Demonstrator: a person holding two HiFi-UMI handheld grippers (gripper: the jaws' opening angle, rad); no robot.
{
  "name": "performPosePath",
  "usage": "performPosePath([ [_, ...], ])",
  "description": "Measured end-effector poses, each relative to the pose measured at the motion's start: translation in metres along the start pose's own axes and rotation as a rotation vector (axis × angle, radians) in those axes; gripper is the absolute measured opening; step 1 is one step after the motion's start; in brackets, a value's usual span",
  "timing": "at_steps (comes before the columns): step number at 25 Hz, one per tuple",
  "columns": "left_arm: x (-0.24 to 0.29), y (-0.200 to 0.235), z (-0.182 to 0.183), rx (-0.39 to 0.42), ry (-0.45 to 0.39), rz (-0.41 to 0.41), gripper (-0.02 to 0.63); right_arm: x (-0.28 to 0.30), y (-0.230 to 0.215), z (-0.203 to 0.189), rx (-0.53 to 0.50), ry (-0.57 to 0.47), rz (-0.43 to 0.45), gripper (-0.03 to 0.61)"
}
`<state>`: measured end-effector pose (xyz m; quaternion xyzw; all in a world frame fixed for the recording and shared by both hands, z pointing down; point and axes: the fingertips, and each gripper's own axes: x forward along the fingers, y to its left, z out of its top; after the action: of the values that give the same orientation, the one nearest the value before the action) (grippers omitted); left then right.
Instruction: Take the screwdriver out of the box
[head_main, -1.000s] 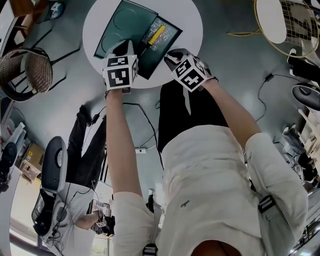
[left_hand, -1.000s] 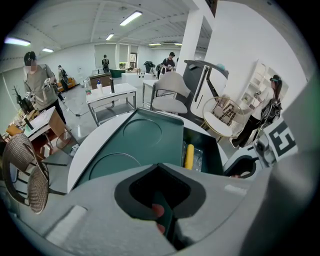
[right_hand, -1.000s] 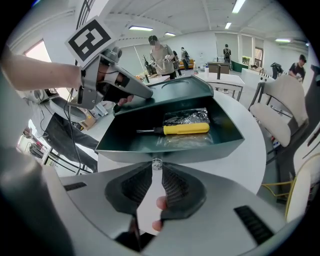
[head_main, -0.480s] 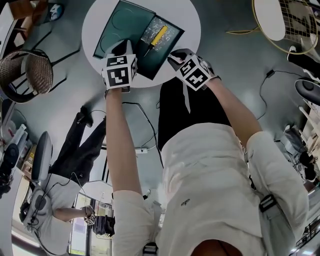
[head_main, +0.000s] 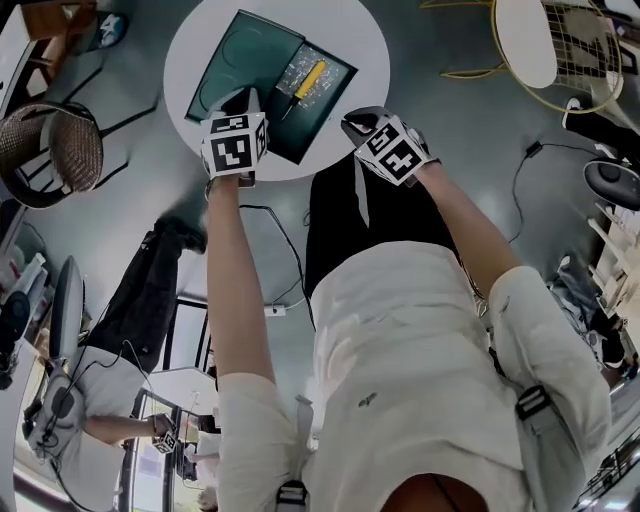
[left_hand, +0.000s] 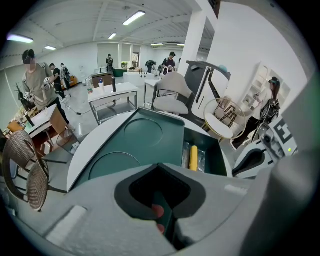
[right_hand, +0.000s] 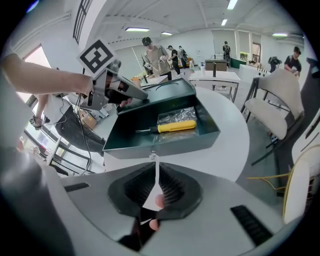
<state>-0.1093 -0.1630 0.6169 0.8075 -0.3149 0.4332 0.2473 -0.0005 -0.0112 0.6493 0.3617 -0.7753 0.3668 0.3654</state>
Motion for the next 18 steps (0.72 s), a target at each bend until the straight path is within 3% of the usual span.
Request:
performPosePath([
  [12,-0.002,-0.013,-0.005,-0.104,0.001,0.006,0.011,-0.106,0.008,0.027,0.004,-0.124,-0.096,0.006],
  [18,-0.012,-0.016,-0.002,-0.034,-0.041,0.052,0.011,-0.141,0.021,0.051,-0.033,-0.177,-0.123,0.006],
])
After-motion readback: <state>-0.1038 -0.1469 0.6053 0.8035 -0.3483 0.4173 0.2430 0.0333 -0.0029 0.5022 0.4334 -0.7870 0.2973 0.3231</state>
